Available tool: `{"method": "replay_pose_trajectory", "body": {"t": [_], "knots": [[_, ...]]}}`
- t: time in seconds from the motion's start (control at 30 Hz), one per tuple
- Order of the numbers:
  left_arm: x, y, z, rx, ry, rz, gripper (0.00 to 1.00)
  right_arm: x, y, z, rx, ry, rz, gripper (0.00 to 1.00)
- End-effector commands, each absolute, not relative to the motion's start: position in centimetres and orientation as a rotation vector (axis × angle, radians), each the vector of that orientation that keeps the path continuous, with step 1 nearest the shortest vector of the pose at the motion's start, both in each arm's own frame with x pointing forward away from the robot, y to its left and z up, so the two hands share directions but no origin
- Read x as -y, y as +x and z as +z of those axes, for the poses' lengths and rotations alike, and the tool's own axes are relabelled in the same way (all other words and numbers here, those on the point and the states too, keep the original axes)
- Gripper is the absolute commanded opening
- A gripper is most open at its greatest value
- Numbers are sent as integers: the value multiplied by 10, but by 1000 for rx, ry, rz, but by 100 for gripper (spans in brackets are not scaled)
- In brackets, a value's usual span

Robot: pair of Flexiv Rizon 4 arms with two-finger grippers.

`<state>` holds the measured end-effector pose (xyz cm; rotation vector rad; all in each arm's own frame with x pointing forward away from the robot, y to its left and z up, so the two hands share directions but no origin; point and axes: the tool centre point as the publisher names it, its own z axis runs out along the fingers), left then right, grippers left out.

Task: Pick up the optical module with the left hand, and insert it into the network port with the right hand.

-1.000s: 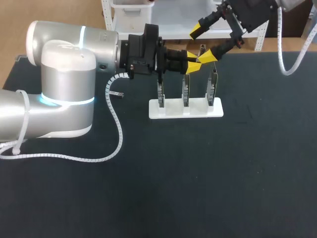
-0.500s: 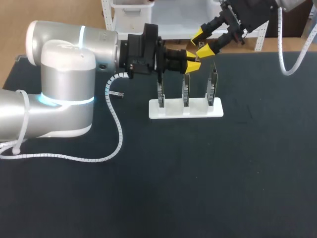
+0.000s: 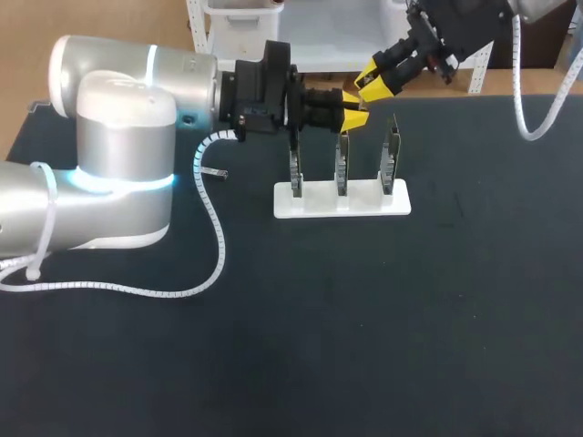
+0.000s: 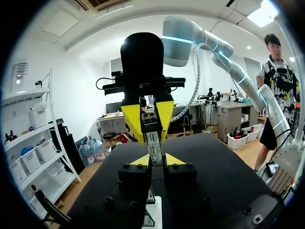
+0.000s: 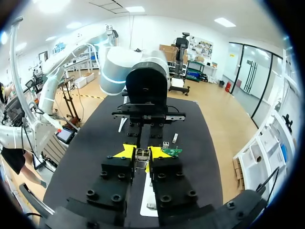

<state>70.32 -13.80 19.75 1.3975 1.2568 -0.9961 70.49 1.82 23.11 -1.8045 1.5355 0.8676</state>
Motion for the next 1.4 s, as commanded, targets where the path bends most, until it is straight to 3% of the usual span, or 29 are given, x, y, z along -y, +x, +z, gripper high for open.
{"method": "replay_pose_trajectory", "body": {"t": [0.03,0.07,0.1,1.07,1.4], "knots": [[140,699,199,-1257,1406,-1000,0,-19,710,230,-1534,-1801,862,0],[140,699,199,-1257,1406,-1000,22,-19,710,230,-1534,-1801,862,0],[140,699,199,-1257,1406,-1000,100,-19,710,230,-1534,-1801,862,0],[142,704,203,-1291,1531,-936,100,-19,710,230,-1534,-1801,862,0],[119,719,214,-1377,1630,-890,100,-19,710,230,-1534,-1801,862,0]]}}
